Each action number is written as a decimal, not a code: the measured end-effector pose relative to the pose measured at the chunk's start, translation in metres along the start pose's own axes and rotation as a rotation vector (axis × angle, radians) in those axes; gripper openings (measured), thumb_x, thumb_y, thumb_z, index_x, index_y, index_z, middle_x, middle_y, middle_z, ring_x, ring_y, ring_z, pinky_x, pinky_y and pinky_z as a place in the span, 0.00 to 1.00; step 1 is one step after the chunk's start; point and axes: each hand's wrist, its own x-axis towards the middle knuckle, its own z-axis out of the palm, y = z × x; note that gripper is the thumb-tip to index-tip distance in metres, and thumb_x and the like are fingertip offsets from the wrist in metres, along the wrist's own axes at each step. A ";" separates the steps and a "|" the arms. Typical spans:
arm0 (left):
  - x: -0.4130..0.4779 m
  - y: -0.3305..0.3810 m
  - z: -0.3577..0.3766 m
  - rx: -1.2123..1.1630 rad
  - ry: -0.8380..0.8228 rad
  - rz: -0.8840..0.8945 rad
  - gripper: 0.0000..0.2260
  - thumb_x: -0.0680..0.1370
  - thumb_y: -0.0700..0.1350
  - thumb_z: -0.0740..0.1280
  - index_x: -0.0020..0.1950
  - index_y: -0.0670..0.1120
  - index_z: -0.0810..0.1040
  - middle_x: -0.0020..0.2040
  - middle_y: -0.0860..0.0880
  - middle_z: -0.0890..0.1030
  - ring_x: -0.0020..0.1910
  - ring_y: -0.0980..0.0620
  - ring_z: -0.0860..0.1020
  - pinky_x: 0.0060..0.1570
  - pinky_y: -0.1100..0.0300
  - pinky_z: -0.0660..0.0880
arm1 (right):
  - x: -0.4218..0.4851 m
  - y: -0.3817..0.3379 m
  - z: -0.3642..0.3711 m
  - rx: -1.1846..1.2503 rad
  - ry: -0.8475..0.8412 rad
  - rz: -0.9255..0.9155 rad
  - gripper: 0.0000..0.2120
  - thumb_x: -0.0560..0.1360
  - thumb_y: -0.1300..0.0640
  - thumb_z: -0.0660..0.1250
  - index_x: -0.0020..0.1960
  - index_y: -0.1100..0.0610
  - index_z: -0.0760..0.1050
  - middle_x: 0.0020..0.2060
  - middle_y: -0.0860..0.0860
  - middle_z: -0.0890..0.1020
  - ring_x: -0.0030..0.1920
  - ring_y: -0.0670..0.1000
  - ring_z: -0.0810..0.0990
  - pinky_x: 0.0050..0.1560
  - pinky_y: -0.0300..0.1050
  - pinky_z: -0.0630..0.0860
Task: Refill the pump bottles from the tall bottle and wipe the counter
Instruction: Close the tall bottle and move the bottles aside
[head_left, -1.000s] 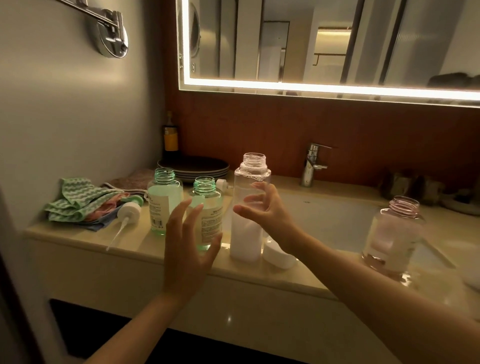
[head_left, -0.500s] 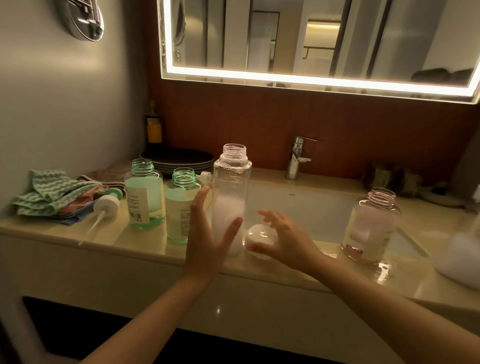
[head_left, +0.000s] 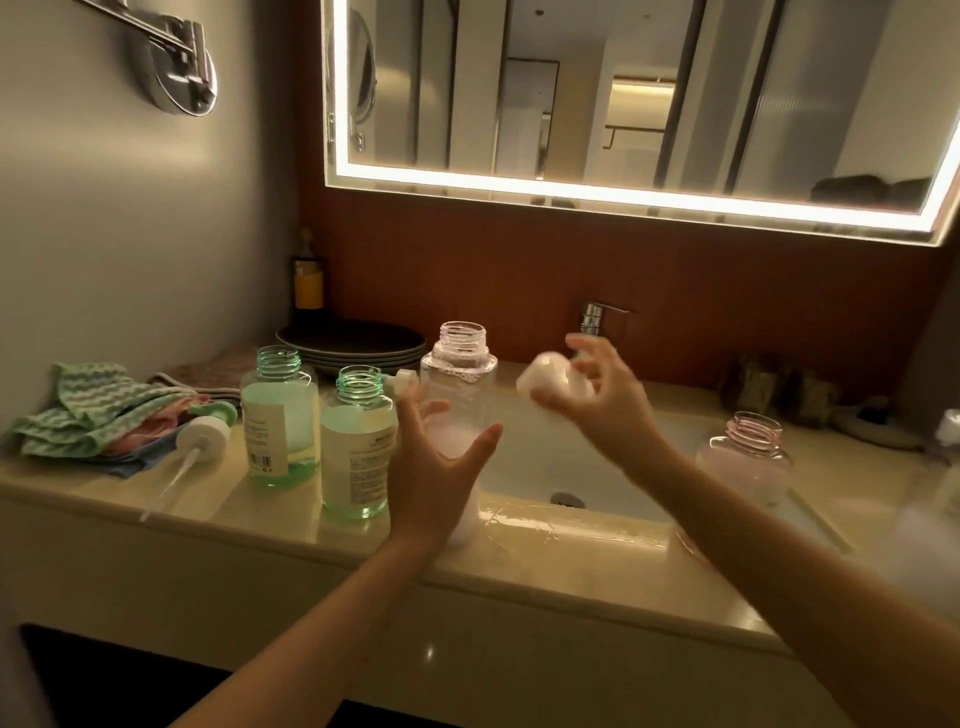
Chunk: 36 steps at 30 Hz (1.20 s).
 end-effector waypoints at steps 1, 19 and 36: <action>0.000 -0.001 0.001 0.015 0.000 0.007 0.35 0.66 0.54 0.74 0.67 0.47 0.62 0.56 0.49 0.76 0.53 0.51 0.75 0.45 0.65 0.69 | 0.008 -0.014 -0.006 0.063 -0.003 -0.013 0.30 0.68 0.50 0.73 0.66 0.52 0.67 0.54 0.50 0.74 0.50 0.49 0.74 0.48 0.45 0.77; -0.003 -0.001 0.000 0.127 0.016 0.085 0.32 0.66 0.51 0.75 0.64 0.44 0.64 0.53 0.47 0.77 0.43 0.53 0.74 0.38 0.77 0.64 | 0.044 -0.080 0.020 -0.107 -0.324 -0.273 0.24 0.69 0.53 0.72 0.64 0.53 0.73 0.60 0.49 0.76 0.52 0.45 0.72 0.39 0.27 0.68; -0.005 -0.004 -0.001 0.122 -0.003 0.088 0.32 0.66 0.51 0.75 0.63 0.43 0.64 0.53 0.47 0.76 0.44 0.53 0.74 0.38 0.74 0.65 | 0.051 -0.098 0.006 -0.145 -0.654 -0.071 0.27 0.73 0.48 0.67 0.70 0.46 0.62 0.68 0.50 0.67 0.60 0.50 0.71 0.45 0.33 0.72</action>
